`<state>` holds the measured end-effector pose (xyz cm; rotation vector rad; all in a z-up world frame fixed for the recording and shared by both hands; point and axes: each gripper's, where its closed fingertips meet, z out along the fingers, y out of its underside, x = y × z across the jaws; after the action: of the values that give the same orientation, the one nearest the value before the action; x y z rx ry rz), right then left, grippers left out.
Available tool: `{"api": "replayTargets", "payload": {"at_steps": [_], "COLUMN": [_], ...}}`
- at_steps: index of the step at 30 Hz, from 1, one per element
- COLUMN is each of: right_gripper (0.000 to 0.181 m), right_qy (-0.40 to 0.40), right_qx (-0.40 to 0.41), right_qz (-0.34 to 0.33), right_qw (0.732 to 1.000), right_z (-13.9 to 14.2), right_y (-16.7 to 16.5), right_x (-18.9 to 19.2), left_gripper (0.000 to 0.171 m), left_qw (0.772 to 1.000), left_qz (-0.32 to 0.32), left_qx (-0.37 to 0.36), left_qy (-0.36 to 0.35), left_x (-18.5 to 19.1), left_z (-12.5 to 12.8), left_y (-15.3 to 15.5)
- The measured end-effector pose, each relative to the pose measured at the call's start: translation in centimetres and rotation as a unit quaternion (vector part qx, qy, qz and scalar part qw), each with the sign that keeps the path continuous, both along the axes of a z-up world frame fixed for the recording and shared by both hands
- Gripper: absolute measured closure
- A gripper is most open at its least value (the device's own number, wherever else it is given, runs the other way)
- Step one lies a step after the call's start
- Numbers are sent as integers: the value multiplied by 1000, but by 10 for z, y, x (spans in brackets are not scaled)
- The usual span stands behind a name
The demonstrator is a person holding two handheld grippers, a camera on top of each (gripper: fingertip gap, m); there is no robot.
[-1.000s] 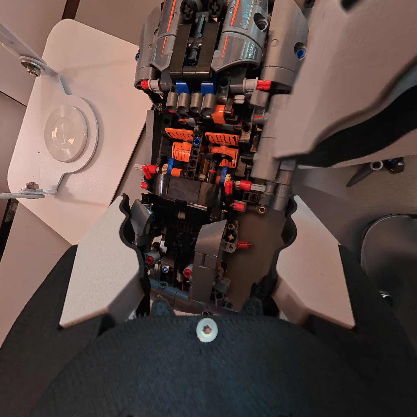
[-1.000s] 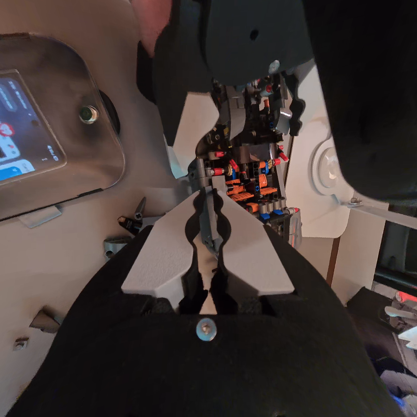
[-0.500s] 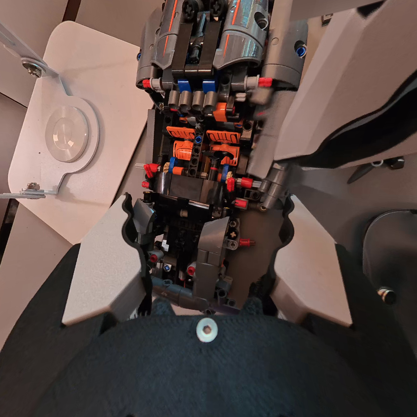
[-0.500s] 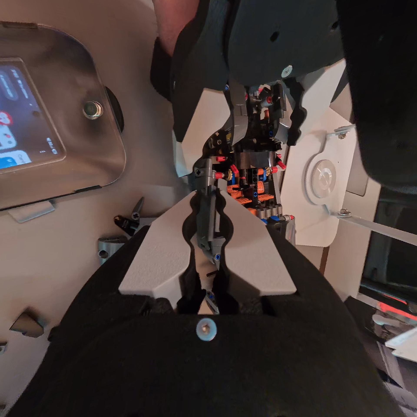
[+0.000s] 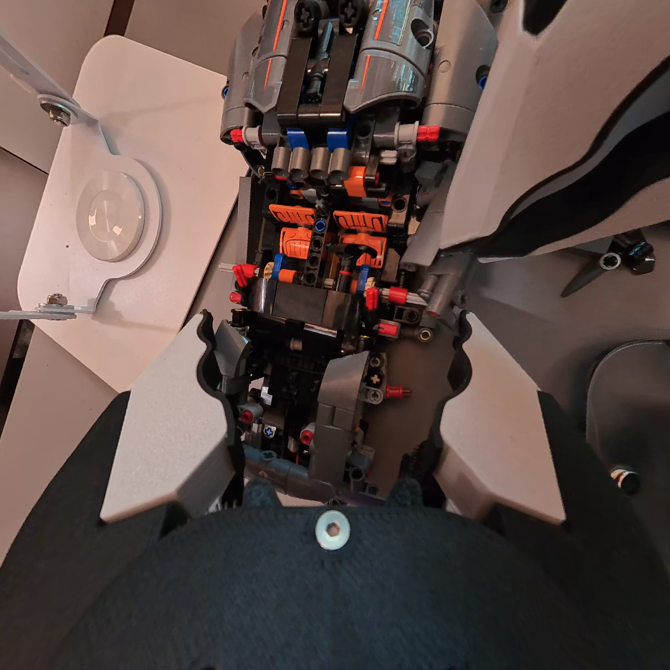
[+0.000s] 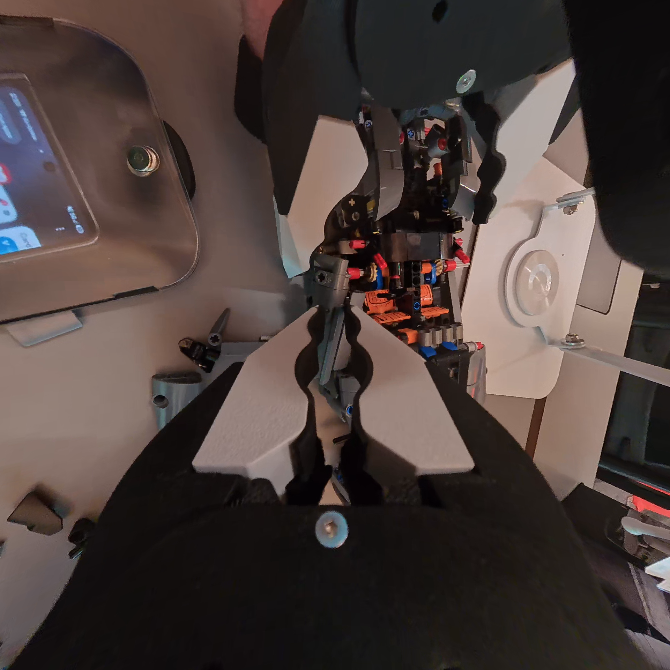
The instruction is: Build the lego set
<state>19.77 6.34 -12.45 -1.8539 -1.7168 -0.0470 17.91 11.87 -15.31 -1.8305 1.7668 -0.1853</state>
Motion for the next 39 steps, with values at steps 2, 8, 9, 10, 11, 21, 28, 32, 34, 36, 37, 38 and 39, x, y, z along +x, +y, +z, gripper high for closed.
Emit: {"api": "replayTargets", "payload": {"at_steps": [2,8,9,10,11,21,28,32,34,36,37,38,39], "right_gripper": [172,172,172,172,172,170,151,151,151,151,151,151,151], "right_qy": [6,22,23,21,19,28,16,6,4,14,15,15,13], "right_qx": [-4,-20,-20,-19,-17,-27,-65,-59,-62,-71,-79,-81,-77], "right_qz": [-2,-7,-8,-8,-7,-13,-40,-42,-43,-39,-40,-38,-34], "right_qw": [1000,1000,1000,1000,1000,999,997,997,997,997,996,996,996], "right_z": [0,0,1,0,0,1,-10,-16,-16,-15,-16,-16,-16], "right_y": [0,1,1,1,1,1,3,5,5,3,2,1,1], "right_x": [-1,-1,-1,-1,-1,-1,5,6,6,4,5,5,5], "left_gripper": [44,45,45,45,45,46,44,46,46,44,43,43,42], "left_qw": [1000,1000,1000,1000,1000,1000,1000,1000,1000,1000,1000,1000,1000], "left_qz": [0,-2,-2,-2,-3,-9,-9,-8,-8,-10,-10,-11,-12], "left_qx": [0,0,0,0,0,-20,-11,-2,-2,-4,-5,-7,-8], "left_qy": [-1,-2,-2,-2,-1,-18,-9,-4,-3,-2,-3,-3,-4], "left_x": [0,0,0,0,0,-1,-1,-1,-1,-2,-2,-2,-2], "left_z": [0,0,0,0,0,3,1,0,0,0,0,0,0], "left_y": [0,0,0,0,0,-2,-1,0,0,-1,-1,-2,-2]}}
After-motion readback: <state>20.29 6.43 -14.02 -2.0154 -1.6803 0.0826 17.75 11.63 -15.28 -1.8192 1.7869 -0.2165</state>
